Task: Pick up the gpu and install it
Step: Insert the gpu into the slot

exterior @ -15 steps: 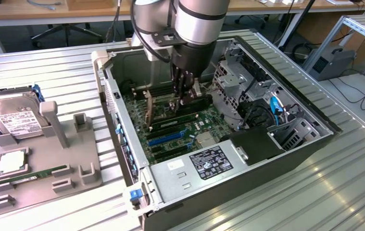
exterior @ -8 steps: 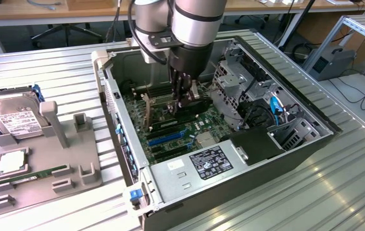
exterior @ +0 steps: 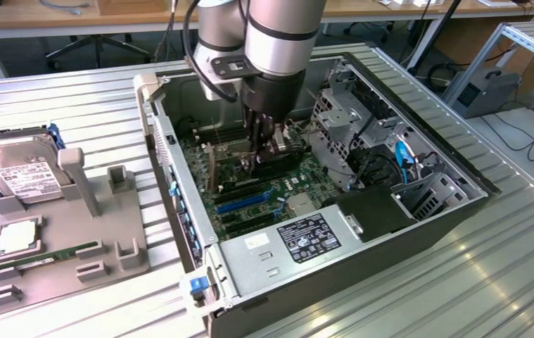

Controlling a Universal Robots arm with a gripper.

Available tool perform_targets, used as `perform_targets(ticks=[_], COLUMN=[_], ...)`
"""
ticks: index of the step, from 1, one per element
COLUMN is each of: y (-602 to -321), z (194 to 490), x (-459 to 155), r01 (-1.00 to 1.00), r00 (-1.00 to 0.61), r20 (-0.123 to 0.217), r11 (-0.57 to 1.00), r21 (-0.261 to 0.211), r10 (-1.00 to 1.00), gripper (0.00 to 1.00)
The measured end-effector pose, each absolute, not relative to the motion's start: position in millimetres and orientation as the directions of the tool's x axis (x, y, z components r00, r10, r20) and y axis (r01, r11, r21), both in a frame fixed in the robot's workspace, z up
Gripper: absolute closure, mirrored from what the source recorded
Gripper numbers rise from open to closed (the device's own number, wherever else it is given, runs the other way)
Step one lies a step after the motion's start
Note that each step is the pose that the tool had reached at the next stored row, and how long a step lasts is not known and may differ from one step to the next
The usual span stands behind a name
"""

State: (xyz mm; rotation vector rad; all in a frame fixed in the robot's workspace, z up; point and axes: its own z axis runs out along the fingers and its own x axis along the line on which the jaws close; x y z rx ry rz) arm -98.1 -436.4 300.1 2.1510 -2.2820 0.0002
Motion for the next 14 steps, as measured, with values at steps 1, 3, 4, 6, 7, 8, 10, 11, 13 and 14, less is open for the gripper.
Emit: perform_targets(ticks=[1,3,4,6,7,8,10,11,13,14], y=[-436.8,-437.8,-438.4,-439.5,-440.1,-440.8,-442.2,-443.1,-444.4,-444.8], z=[299.1,297.9,297.5,296.5,296.2,295.8,295.1,294.6,293.9,293.7], x=[-99.5,-101.7,-102.7,-104.4,-105.1,-105.8,-106.9,-107.7,-109.1,-109.7], r01=[-0.998,-0.998,-0.998,-0.998,-0.998,-0.998,-0.998,-0.998,-0.998,-0.998], r00=[-0.059,-0.059,-0.059,-0.059,-0.059,-0.059,-0.059,-0.059,-0.059,-0.059], r20=[0.004,0.004,0.004,0.004,0.004,0.004,0.004,0.004,0.004,0.004], r11=[0.059,0.059,0.059,0.059,0.059,0.059,0.059,0.059,0.059,0.059], r21=[0.004,0.004,0.004,0.004,0.004,0.004,0.004,0.004,0.004,0.004], r10=[-0.998,-0.998,-0.998,-0.998,-0.998,-0.998,-0.998,-0.998,-0.998,-0.998], gripper=[0.73,0.73,0.73,0.73,0.73,0.73,0.73,0.73,0.73,0.73])
